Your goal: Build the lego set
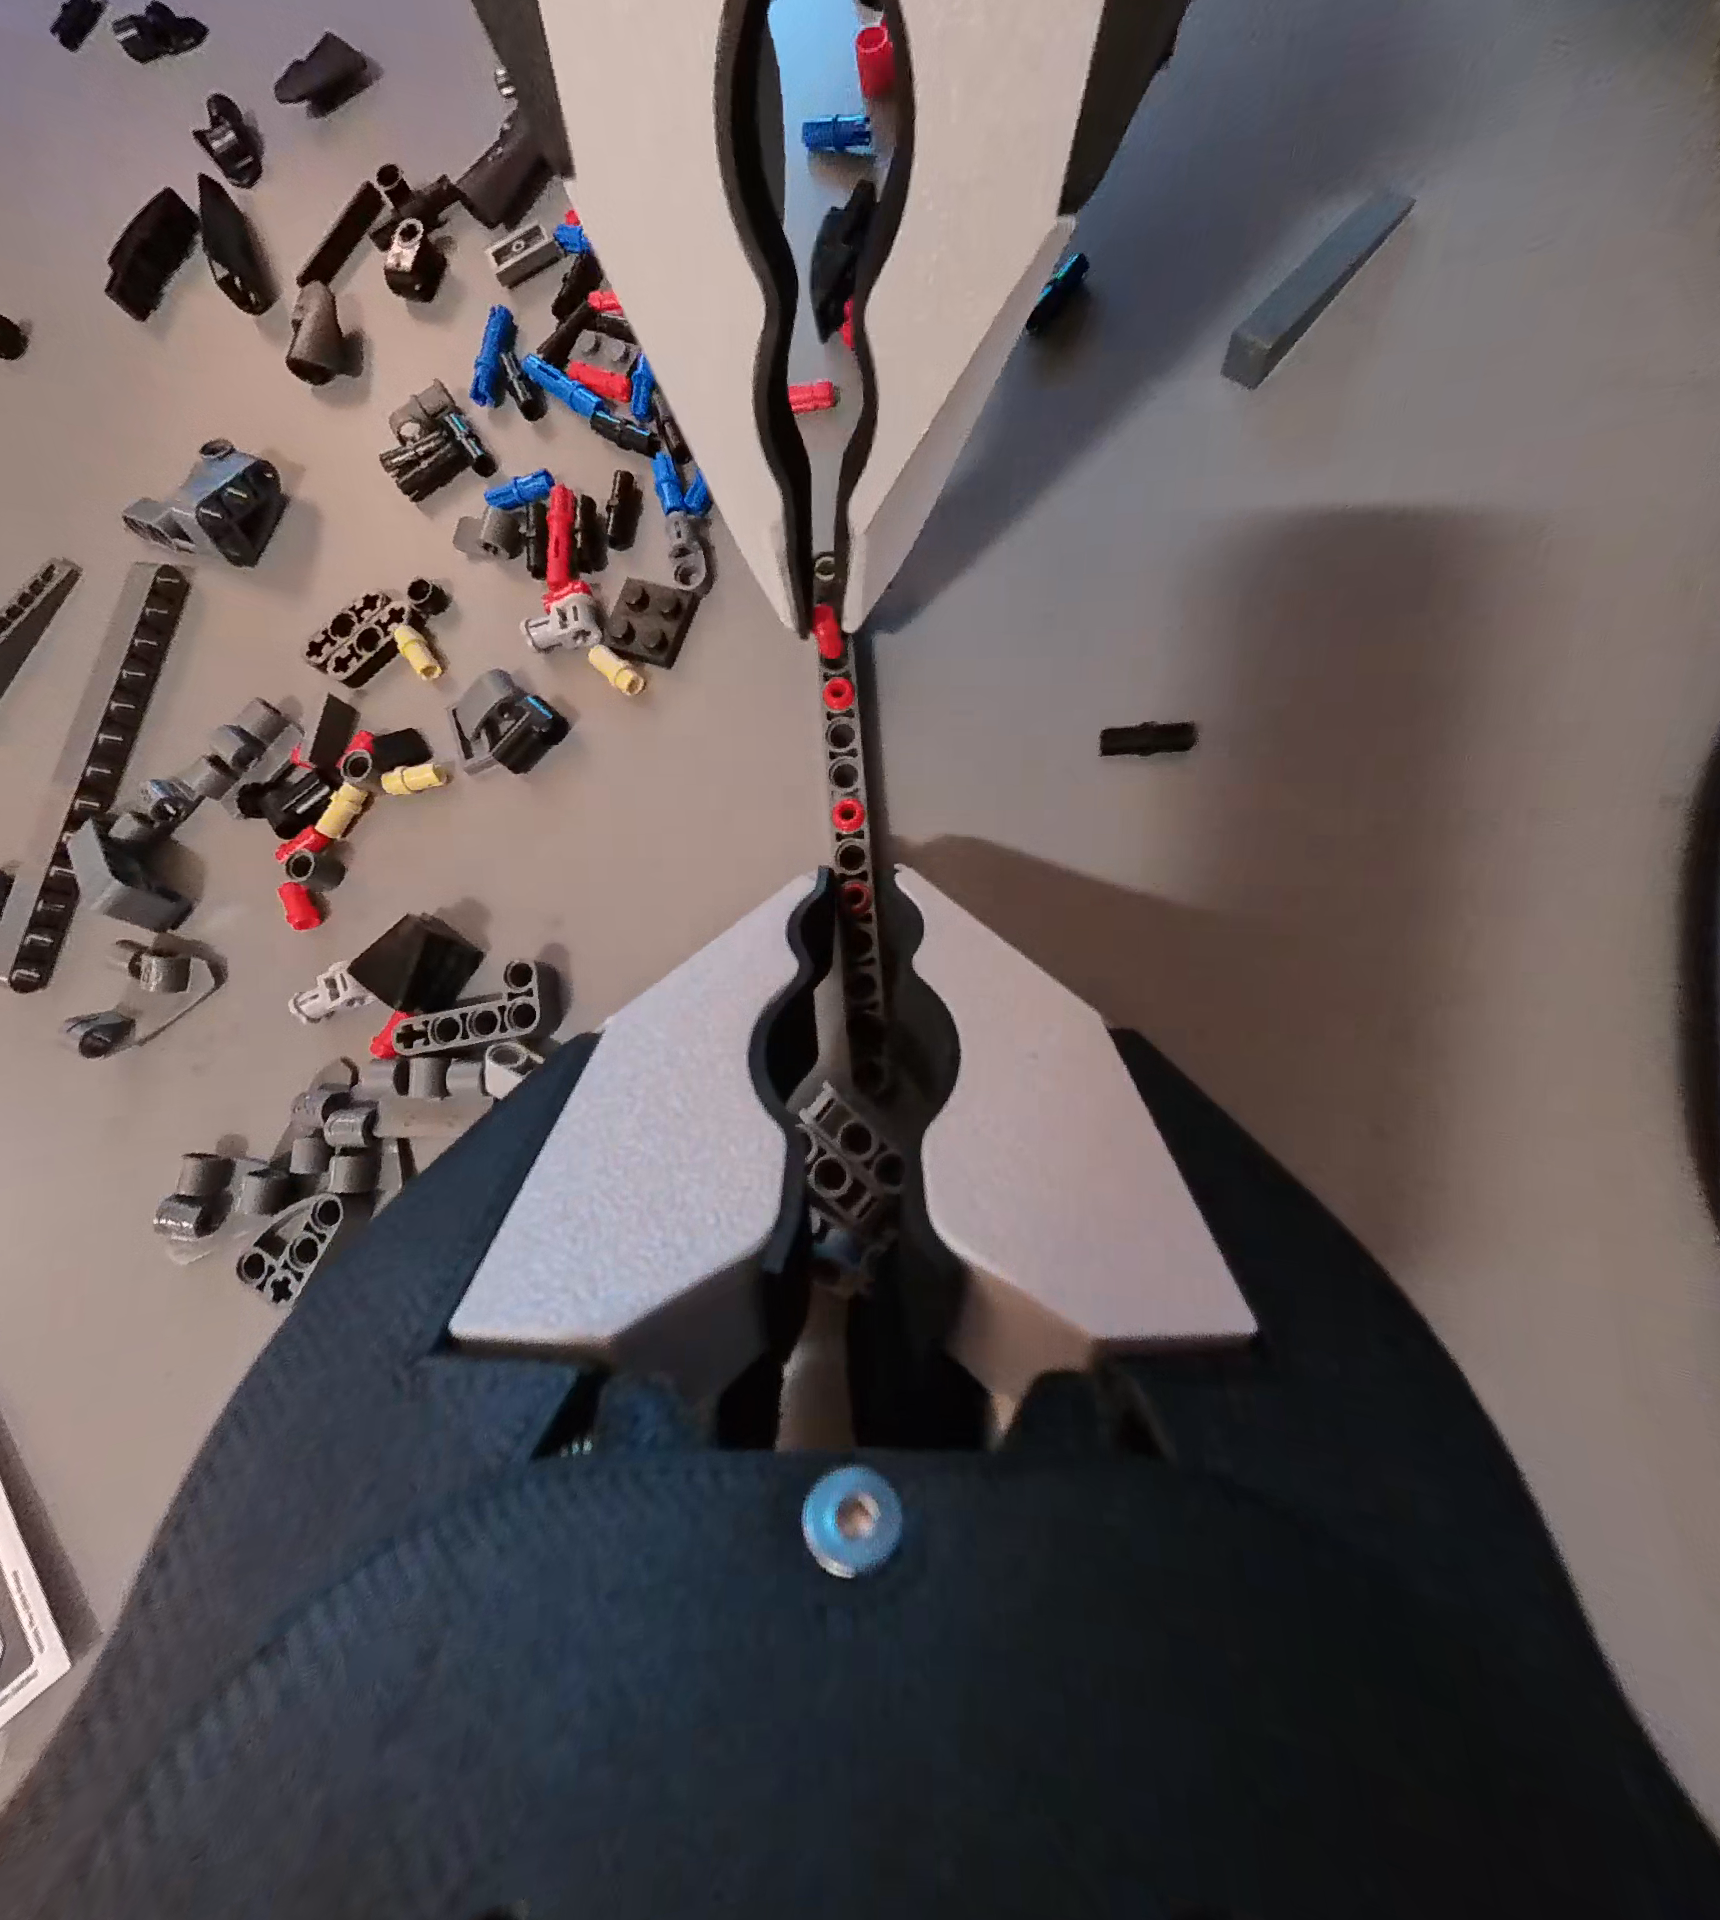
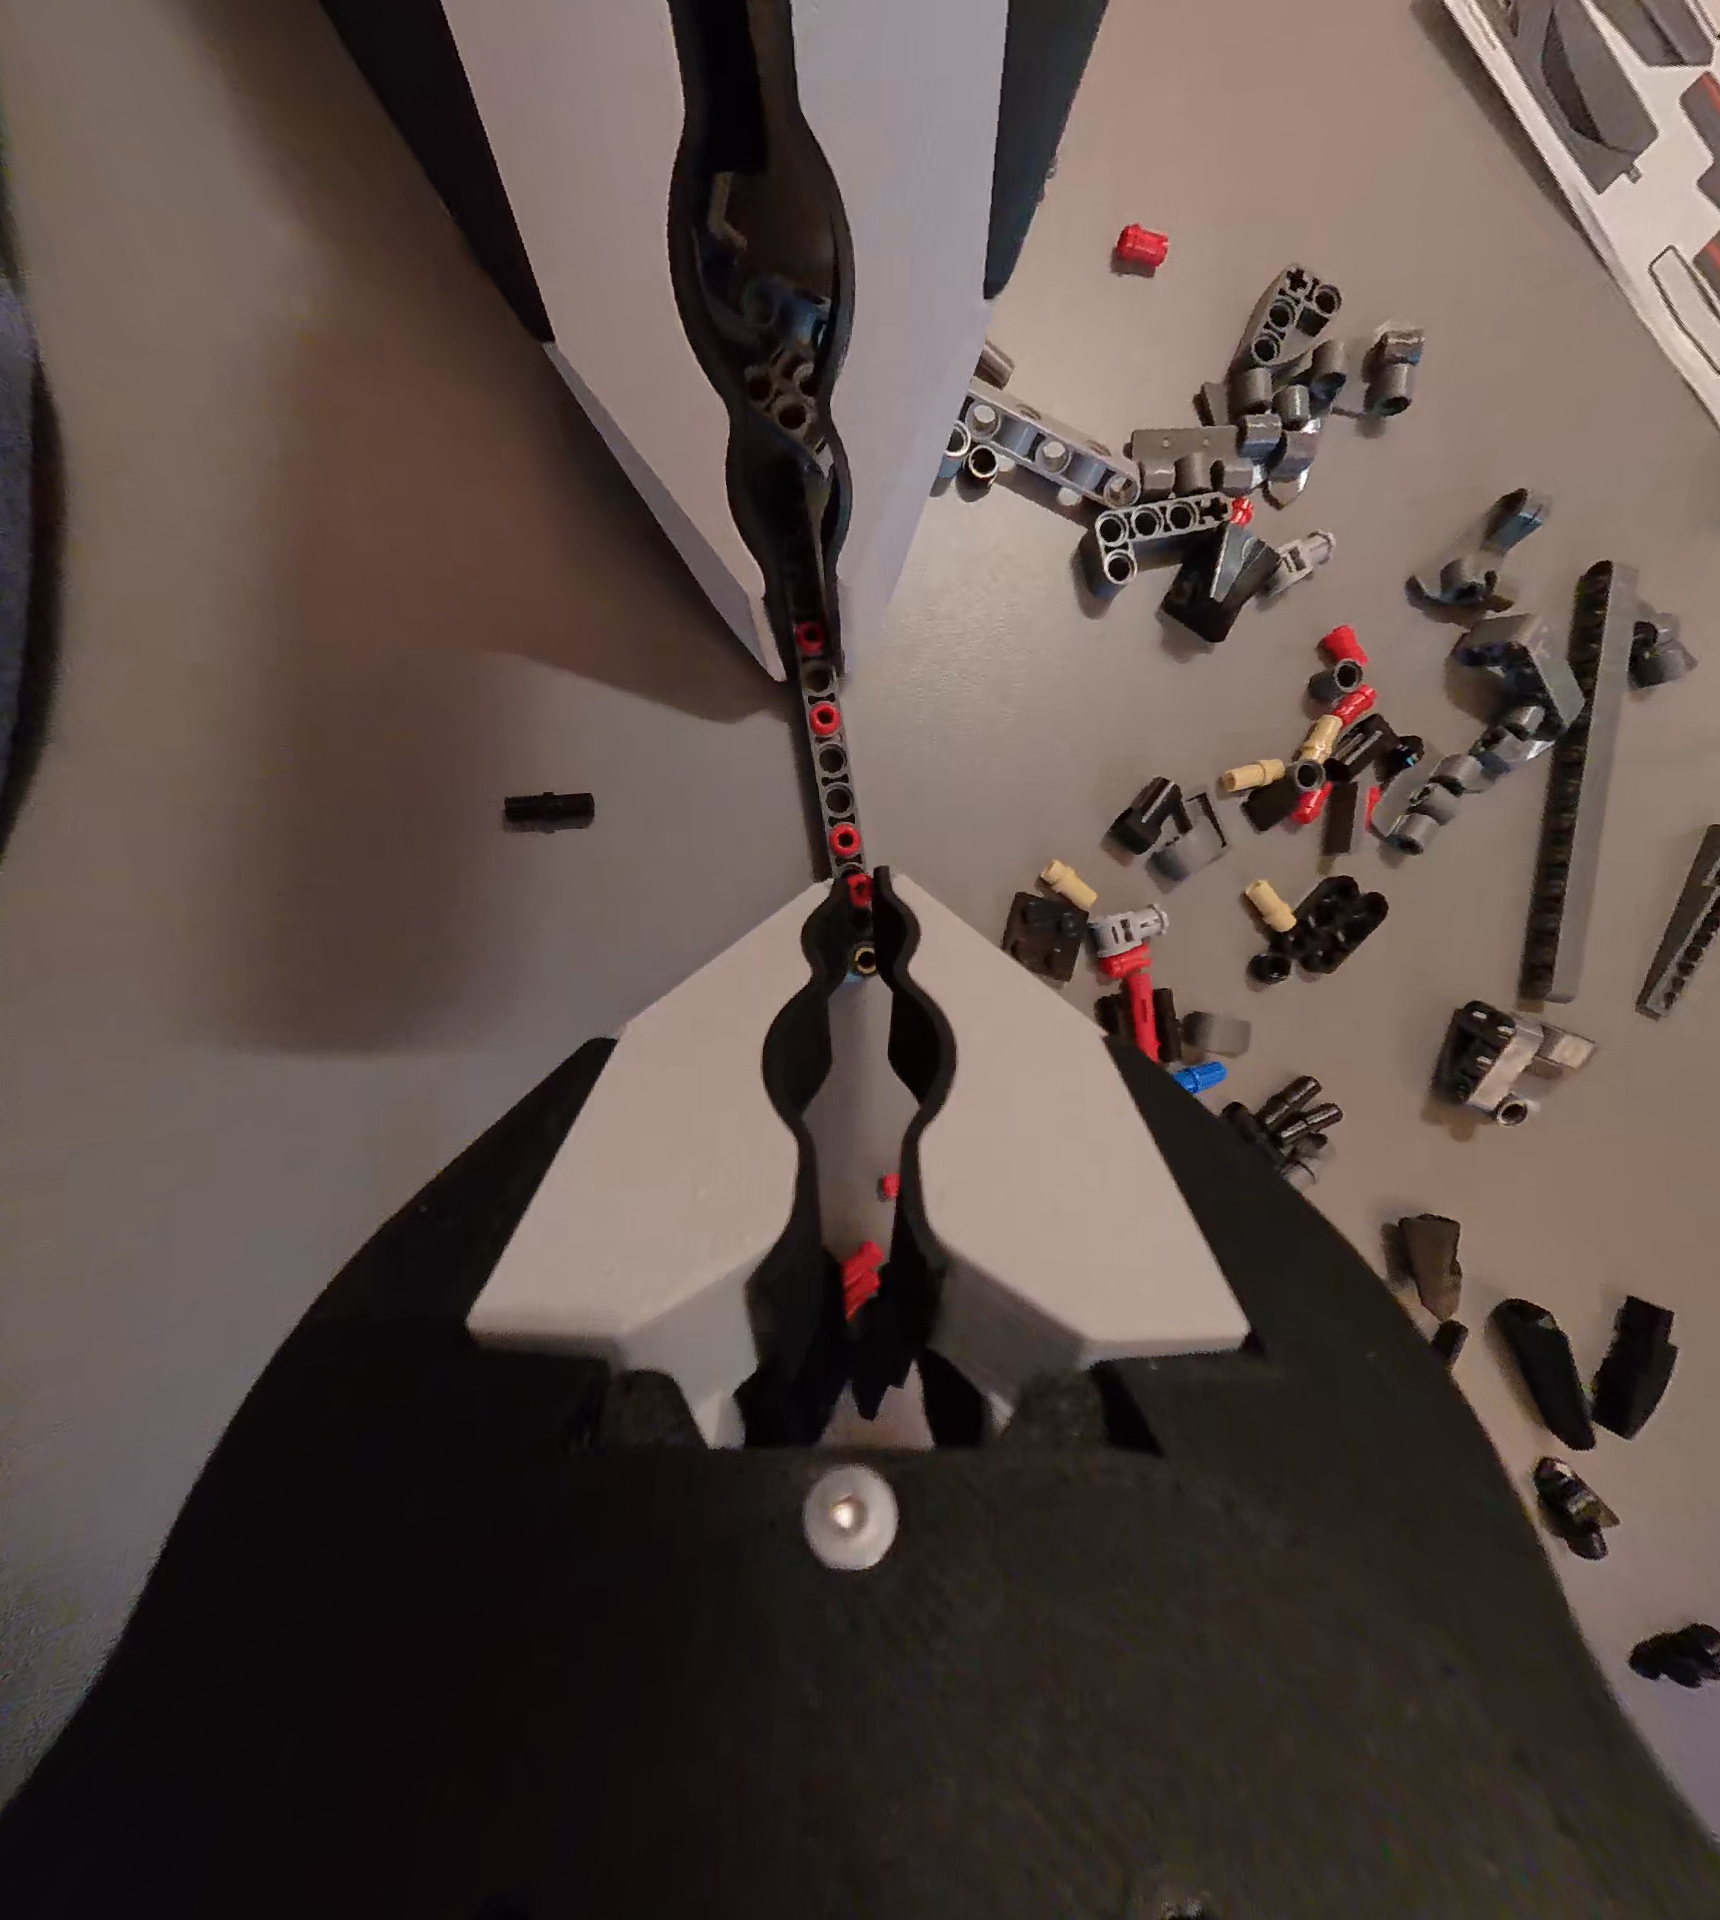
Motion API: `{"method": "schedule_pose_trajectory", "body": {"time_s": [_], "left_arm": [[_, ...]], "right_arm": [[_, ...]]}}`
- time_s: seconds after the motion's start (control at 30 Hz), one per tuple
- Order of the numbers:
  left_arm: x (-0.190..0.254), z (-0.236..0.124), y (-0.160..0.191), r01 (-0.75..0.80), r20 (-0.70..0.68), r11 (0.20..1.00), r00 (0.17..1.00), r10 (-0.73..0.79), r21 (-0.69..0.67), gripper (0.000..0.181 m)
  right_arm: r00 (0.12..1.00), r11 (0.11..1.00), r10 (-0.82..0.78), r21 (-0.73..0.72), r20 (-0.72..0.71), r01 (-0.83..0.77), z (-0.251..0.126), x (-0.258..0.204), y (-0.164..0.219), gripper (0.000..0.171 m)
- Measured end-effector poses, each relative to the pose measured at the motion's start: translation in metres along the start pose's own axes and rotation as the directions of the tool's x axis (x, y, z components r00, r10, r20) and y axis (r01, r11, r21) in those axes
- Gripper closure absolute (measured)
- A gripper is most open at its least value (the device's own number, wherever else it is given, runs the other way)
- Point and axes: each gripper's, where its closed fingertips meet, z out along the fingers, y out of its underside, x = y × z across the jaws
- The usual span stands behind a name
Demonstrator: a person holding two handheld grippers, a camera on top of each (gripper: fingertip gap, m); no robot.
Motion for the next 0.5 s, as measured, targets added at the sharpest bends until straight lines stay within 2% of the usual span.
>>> {"method": "schedule_pose_trajectory", "body": {"time_s": [0.5], "left_arm": [[-0.0007, 0.0005, -0.0004, 0.012, -0.015, 1.0, 1.0, -0.012, 0.004, 0.175]], "right_arm": [[0.997, 0.999, -0.047, -0.003, -0.055, 0.047, 0.0011, -0.0018, 0.0005, 0.17]]}}
